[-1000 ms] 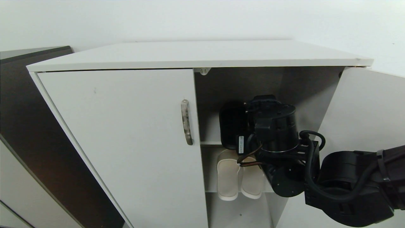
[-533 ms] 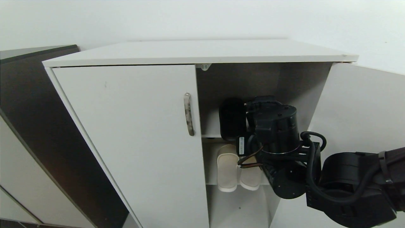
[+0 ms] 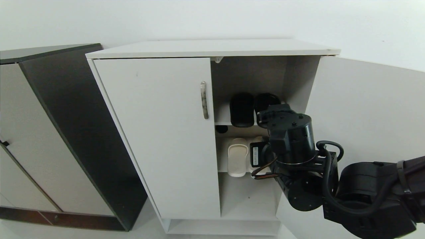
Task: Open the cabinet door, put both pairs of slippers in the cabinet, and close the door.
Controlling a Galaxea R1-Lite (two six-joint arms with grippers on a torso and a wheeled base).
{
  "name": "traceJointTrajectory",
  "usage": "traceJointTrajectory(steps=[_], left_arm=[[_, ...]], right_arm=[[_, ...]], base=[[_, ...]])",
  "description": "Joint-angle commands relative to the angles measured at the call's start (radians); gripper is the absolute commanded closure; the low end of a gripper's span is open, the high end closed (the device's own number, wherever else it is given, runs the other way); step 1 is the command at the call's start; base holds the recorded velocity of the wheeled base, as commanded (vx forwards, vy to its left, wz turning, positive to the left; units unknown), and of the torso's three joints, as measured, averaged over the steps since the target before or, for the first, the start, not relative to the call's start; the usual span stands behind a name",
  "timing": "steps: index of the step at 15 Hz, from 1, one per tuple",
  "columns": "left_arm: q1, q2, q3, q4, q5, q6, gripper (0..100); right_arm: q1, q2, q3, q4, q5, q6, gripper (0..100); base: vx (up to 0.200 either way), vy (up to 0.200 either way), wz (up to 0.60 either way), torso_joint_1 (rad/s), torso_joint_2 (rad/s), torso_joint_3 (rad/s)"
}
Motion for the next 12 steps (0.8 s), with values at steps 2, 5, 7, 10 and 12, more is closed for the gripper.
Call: traceJointTrajectory(steps=[2, 5, 7, 10, 12], left_arm=[[0.000, 0.000, 0.000, -0.001, 0.000, -0.001, 100], [0.000, 0.000, 0.000, -0.001, 0.000, -0.001, 100], [0.000, 0.000, 0.000, -0.001, 0.000, -0.001, 100], [0.002, 0.000, 0.000, -0.001, 0.000, -0.001, 100], [0.000, 0.000, 0.000, -0.001, 0.000, -0.001, 100]], right_arm=[[-0.001, -0.004, 0.021, -0.020, 0.000, -0.006, 100], [-0.006, -0.004, 0.047, -0.055, 0.002, -0.043, 100], [-0.008, -0.004, 0.047, -0.057, 0.002, -0.045, 100], [-0.009, -0.003, 0.049, -0.057, 0.002, -0.045, 100], [-0.008, -0.001, 0.049, -0.055, 0.002, -0.045, 100]], base=[[-0.200, 0.000, 0.00, 0.000, 0.00, 0.000], [-0.200, 0.000, 0.00, 0.002, 0.00, 0.001], [-0.200, 0.000, 0.00, 0.002, 0.01, 0.005], [-0.200, 0.000, 0.00, 0.004, 0.00, 0.004], [-0.100, 0.000, 0.00, 0.004, 0.00, 0.001]])
